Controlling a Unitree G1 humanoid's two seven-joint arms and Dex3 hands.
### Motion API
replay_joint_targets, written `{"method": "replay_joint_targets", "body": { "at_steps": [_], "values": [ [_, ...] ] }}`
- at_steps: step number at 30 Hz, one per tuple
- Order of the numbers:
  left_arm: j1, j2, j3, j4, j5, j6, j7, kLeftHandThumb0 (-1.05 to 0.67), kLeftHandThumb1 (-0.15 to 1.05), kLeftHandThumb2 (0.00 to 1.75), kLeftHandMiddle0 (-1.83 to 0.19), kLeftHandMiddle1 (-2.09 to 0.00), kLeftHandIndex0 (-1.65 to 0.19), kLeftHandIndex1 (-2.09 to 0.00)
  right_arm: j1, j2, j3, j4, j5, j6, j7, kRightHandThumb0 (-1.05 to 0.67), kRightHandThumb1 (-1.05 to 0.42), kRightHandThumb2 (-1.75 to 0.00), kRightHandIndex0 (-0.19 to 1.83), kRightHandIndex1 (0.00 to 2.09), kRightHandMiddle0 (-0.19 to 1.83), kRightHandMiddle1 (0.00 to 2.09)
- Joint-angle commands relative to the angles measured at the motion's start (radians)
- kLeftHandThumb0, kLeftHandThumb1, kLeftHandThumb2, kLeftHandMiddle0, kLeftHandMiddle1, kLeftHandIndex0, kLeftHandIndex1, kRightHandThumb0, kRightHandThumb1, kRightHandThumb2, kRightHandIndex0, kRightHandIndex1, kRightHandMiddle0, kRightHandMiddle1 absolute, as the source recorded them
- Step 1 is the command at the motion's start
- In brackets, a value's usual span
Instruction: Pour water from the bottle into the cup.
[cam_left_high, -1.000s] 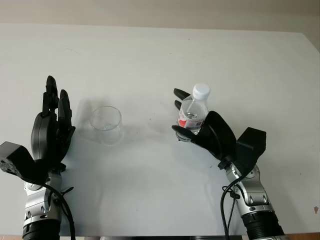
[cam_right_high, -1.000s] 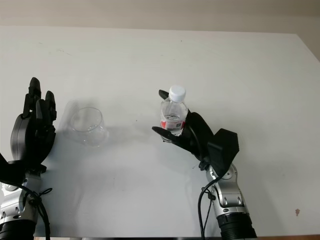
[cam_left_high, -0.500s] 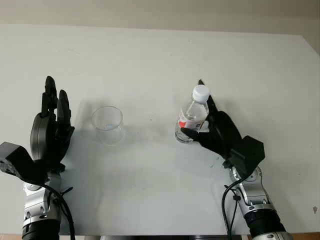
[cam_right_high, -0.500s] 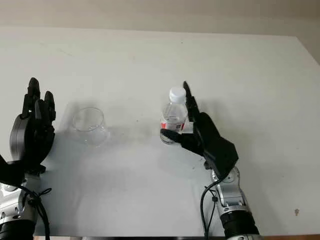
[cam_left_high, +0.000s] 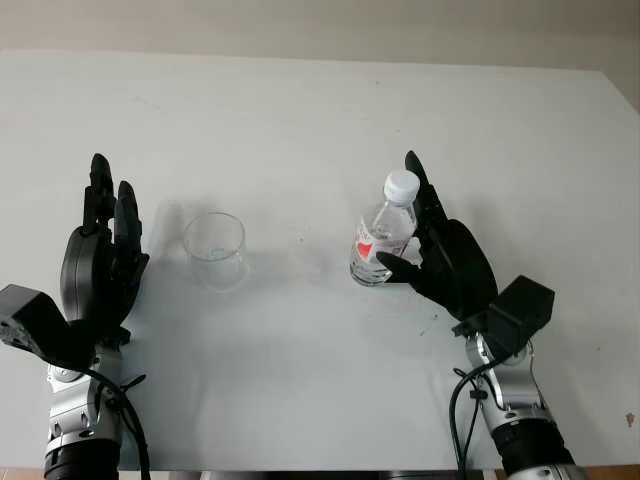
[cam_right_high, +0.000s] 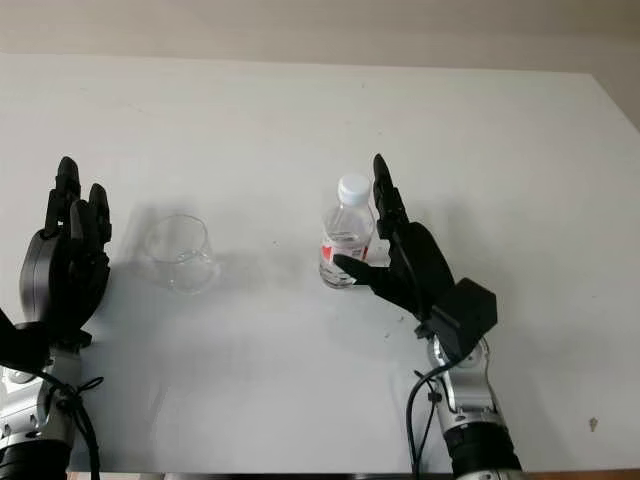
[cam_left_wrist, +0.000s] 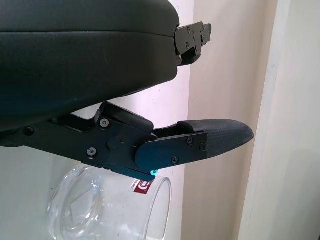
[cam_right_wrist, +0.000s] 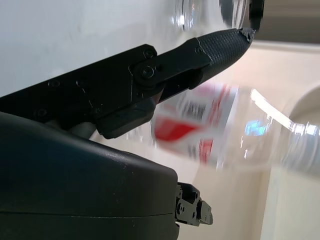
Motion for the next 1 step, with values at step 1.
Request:
{"method": "replay_joint_targets", "body": {
  "at_steps": [1],
  "values": [
    [0.034,-0.004,0.005,-0.038,-0.009,0.005,0.004,-0.71,1.05,0.56,0.19,-0.04,0.19,0.00,0.054,0.004,0.020,-0.058,-0.003,0.012,0.011,-0.96,-0.99,-0.05,-0.19,0.00,-0.19,0.00]
  ]
}}
